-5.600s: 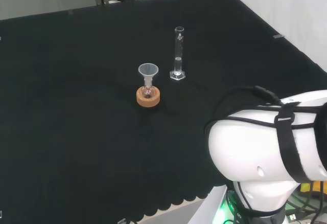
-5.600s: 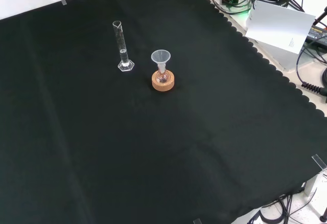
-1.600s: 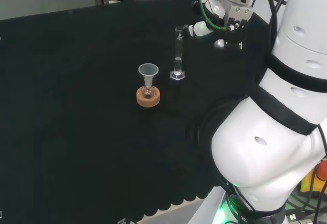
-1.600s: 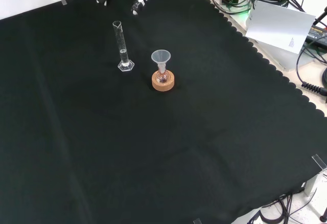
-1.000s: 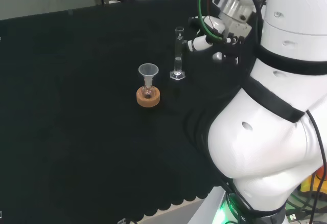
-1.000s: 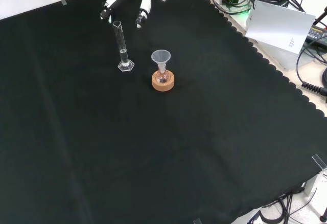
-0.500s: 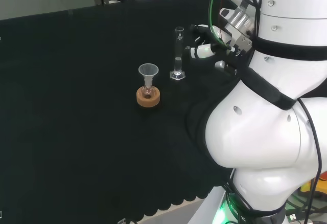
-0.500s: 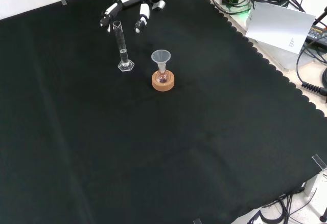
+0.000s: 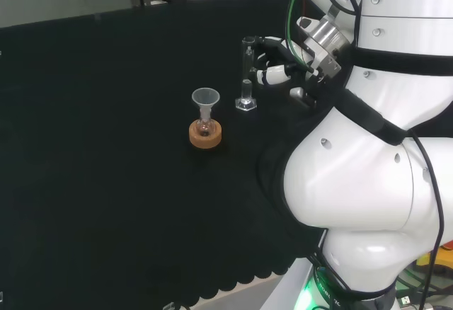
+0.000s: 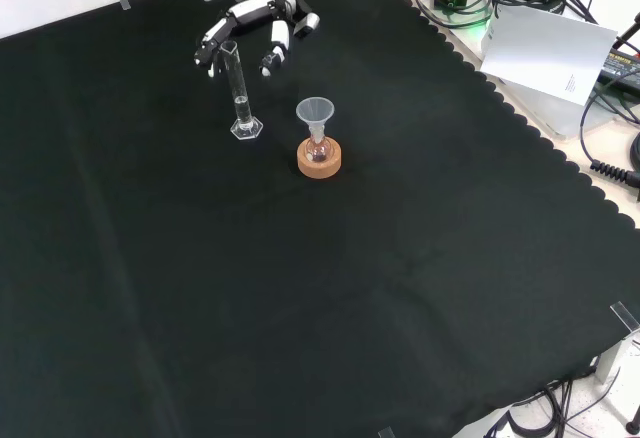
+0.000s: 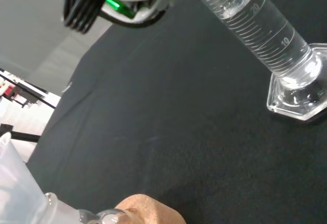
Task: Pick up the graduated cylinder.
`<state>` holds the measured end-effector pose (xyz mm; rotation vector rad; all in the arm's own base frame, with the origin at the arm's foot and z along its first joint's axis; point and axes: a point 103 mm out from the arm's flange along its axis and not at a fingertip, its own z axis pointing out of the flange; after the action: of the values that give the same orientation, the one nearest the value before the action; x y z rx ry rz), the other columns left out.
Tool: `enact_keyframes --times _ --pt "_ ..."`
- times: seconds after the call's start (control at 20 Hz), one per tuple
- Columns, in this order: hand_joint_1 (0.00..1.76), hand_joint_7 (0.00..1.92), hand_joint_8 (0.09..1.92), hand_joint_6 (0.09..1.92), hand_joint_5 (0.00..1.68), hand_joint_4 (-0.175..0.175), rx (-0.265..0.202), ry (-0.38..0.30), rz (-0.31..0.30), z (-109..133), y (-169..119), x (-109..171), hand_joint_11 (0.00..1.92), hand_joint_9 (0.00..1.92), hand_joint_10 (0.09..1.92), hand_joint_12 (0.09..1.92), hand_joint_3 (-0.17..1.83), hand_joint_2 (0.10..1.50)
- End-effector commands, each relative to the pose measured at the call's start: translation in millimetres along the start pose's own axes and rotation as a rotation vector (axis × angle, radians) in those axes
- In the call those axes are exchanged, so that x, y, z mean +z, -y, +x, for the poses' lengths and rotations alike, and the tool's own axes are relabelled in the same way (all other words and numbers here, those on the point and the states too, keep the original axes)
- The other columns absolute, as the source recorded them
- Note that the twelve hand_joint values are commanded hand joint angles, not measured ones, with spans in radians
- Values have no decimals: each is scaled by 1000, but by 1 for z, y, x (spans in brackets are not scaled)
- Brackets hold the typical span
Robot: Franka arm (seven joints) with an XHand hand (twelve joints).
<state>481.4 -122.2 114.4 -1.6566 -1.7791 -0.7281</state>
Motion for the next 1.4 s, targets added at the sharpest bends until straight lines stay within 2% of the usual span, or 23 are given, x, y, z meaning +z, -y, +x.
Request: enact_keyframes --times 0.05,0.25,0.5,1.15,1.4 --pt "1053 388 625 87 470 -39 -60 -110 -32 -2 -6 12 368 627 557 1313 645 574" --pt "1063 426 617 87 489 -41 -99 -142 -18 -4 -8 21 401 673 540 1297 669 562" --pt "1066 441 610 87 493 -43 -123 -162 -3 -4 -11 27 439 704 520 1278 697 551" --pt "1121 522 611 87 536 -45 -132 -202 2 -14 -22 40 575 801 464 1181 710 569" --pt "1143 571 603 87 593 -42 -141 -230 -21 -16 -24 39 622 861 433 1148 708 580"
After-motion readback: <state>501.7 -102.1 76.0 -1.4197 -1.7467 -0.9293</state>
